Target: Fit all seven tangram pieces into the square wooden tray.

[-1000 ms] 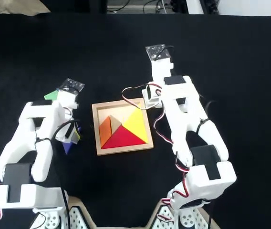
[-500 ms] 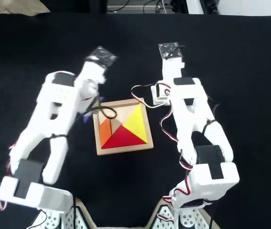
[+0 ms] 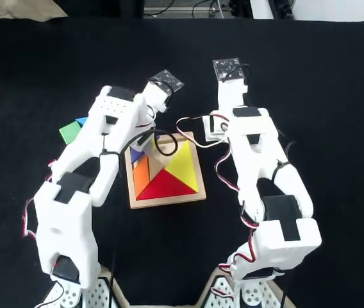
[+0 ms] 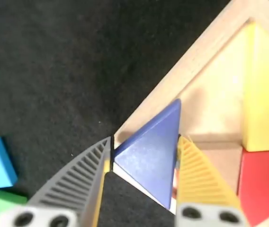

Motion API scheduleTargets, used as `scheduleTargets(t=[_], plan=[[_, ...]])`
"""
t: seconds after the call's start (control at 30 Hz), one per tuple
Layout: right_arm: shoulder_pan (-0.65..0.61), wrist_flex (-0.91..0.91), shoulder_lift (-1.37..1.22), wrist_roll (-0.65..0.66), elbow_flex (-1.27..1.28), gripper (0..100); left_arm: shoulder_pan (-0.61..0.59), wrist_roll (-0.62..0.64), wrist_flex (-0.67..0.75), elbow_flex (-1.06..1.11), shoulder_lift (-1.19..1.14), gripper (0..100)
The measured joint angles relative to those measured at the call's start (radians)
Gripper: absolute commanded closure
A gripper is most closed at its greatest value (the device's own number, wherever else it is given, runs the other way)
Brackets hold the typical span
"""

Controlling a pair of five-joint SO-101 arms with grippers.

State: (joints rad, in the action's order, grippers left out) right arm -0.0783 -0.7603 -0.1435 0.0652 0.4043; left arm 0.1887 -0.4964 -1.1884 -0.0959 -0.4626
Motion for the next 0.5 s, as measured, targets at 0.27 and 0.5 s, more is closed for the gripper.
scheduleTargets(t=[0.27,0.5], plan=[[0.000,0.000,0.000,0.000,0.000,98.4,0.000,-0.011,-0.008,-0.018,-0.009,88],[0.000,0.000,0.000,0.000,0.000,98.4,0.000,-0.011,-0.054,-0.025,-0.009,88]])
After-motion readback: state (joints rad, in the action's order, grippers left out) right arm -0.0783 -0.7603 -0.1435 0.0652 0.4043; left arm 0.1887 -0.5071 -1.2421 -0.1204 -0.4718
